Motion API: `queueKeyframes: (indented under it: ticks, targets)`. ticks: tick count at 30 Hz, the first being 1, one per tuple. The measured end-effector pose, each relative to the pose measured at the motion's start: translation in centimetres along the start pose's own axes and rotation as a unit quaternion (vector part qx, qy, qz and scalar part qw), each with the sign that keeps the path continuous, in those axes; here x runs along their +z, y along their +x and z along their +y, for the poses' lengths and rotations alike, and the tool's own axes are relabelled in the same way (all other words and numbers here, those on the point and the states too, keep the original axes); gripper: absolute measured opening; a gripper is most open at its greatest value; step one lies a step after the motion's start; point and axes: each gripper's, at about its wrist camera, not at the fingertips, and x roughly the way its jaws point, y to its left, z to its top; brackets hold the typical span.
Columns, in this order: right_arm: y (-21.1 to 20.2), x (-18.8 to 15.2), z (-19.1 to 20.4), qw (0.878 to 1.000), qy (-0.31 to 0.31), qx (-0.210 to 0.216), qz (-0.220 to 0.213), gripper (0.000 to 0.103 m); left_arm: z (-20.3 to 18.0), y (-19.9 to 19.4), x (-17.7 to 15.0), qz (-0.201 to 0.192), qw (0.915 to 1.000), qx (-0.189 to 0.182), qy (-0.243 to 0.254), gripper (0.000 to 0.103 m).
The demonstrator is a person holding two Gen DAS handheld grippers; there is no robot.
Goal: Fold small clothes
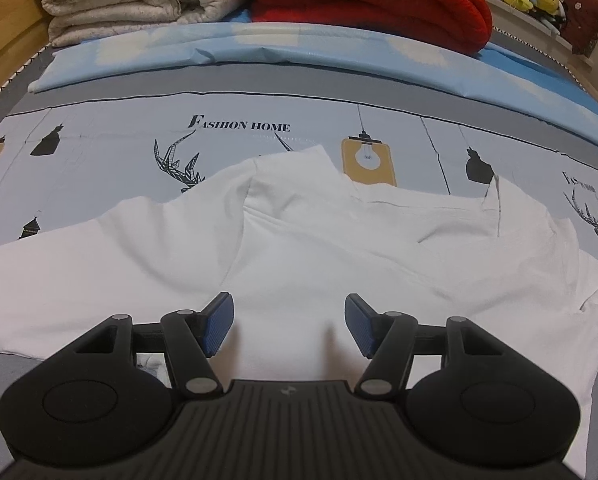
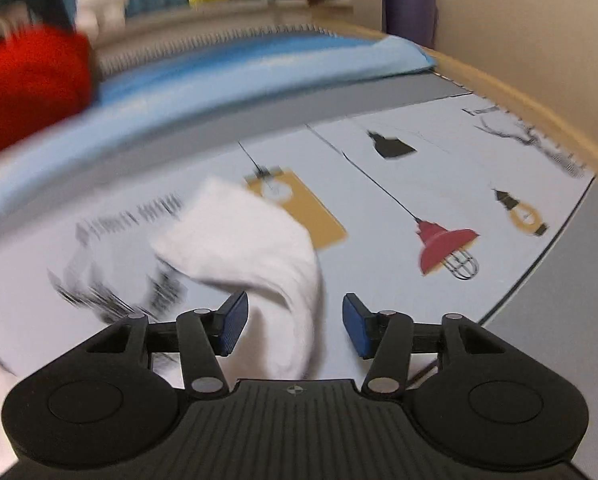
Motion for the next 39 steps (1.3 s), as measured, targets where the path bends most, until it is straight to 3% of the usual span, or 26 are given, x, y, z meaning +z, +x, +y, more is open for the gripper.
queueKeyframes:
  ticks: [2, 4, 5, 6, 8, 9, 11, 12, 14, 15, 17, 20, 21, 22, 23, 24, 25, 27, 29, 32, 35, 37, 39]
  targets:
    - [0.8, 0.0, 0.1, 1.000, 0.005, -0.007, -0.002, 0.044, 0.1, 0.1, 0.0, 0.001, 1.0000, 0.001, -0.001, 0.067]
    - [1.5, 0.0, -0.8, 0.999, 0.037, -0.007, -0.010, 0.027, 0.3, 0.2, 0.1, 0.002, 1.0000, 0.002, -0.002, 0.068]
    - [1.6, 0.0, -1.7, 0.997, 0.069, -0.003, -0.019, 0.010, 0.4, 0.3, 0.1, 0.002, 1.0000, 0.002, -0.002, 0.068]
    - [1.3, 0.0, -2.9, 0.994, 0.107, 0.003, -0.031, 0.004, 0.5, 0.3, 0.2, 0.003, 1.0000, 0.003, -0.001, 0.068]
    - [-0.5, -1.2, -6.1, 0.973, 0.215, -0.011, -0.078, 0.004, 0.6, 0.4, 0.3, 0.003, 1.0000, 0.003, -0.003, 0.068]
    - [-0.7, -1.8, -7.5, 0.963, 0.256, -0.040, -0.076, 0.004, 0.6, 0.3, 0.3, 0.003, 1.0000, 0.003, -0.004, 0.068]
    - [-0.3, -4.0, -10.1, 0.935, 0.338, -0.105, -0.026, 0.005, 0.6, 0.3, 0.3, 0.001, 1.0000, 0.001, -0.003, 0.068]
    - [0.2, -5.1, -11.2, 0.926, 0.363, -0.099, -0.005, 0.003, 0.7, 0.3, 0.4, 0.001, 1.0000, 0.001, -0.003, 0.068]
    - [-0.2, -5.5, -12.0, 0.930, 0.360, -0.079, -0.021, 0.004, 0.8, 0.2, 0.3, 0.000, 1.0000, -0.001, -0.002, 0.068]
    - [-0.3, -5.1, -12.2, 0.932, 0.353, -0.076, -0.022, 0.011, 0.8, 0.1, 0.2, 0.000, 1.0000, -0.001, -0.001, 0.068]
    - [-0.7, -4.8, -12.7, 0.933, 0.353, -0.051, -0.044, 0.016, 0.6, 0.1, 0.0, 0.000, 1.0000, -0.002, 0.001, 0.068]
    - [0.0, -4.3, -13.5, 0.941, 0.336, -0.029, -0.037, 0.016, 0.7, 0.1, -0.3, 0.000, 1.0000, -0.001, 0.004, 0.068]
    - [0.0, -4.5, -14.0, 0.938, 0.342, -0.037, -0.037, 0.016, 0.7, 0.1, -0.3, 0.001, 1.0000, 0.000, 0.005, 0.068]
    - [-0.2, -4.8, -14.5, 0.932, 0.356, -0.055, -0.041, 0.016, 0.7, 0.1, -0.4, 0.001, 1.0000, 0.001, 0.004, 0.068]
    - [-0.4, -5.5, -15.3, 0.917, 0.389, -0.081, -0.036, 0.014, 0.8, 0.1, -0.4, 0.000, 1.0000, 0.002, 0.003, 0.068]
    - [-0.4, -6.0, -16.1, 0.901, 0.425, -0.086, -0.036, 0.007, 0.9, 0.1, -0.4, 0.000, 1.0000, 0.003, 0.002, 0.068]
    - [-0.7, -6.6, -16.8, 0.884, 0.458, -0.085, -0.042, 0.007, 1.0, 0.1, -0.4, 0.001, 1.0000, 0.003, 0.001, 0.068]
    - [-0.9, -6.7, -17.0, 0.872, 0.481, -0.084, -0.044, 0.010, 1.1, 0.2, -0.2, 0.000, 1.0000, 0.004, 0.000, 0.068]
    - [-0.6, -6.2, -16.7, 0.878, 0.472, -0.058, -0.051, 0.014, 1.0, 0.2, -0.1, -0.001, 1.0000, 0.002, -0.001, 0.068]
    - [0.6, -5.0, -15.7, 0.911, 0.408, -0.036, -0.040, 0.020, 0.7, 0.2, -0.1, 0.001, 1.0000, -0.002, 0.002, 0.068]
    - [1.0, -3.4, -14.0, 0.955, 0.289, -0.057, -0.038, 0.026, 0.4, 0.2, -0.3, 0.002, 0.9999, -0.005, 0.010, 0.068]
    - [1.3, -2.7, -12.9, 0.971, 0.228, -0.065, -0.035, 0.028, 0.5, 0.4, -0.3, 0.004, 0.9999, -0.004, 0.010, 0.068]
    - [1.2, -2.6, -12.3, 0.979, 0.187, -0.072, -0.038, 0.028, 0.7, 0.5, -0.2, 0.004, 1.0000, -0.001, 0.007, 0.068]
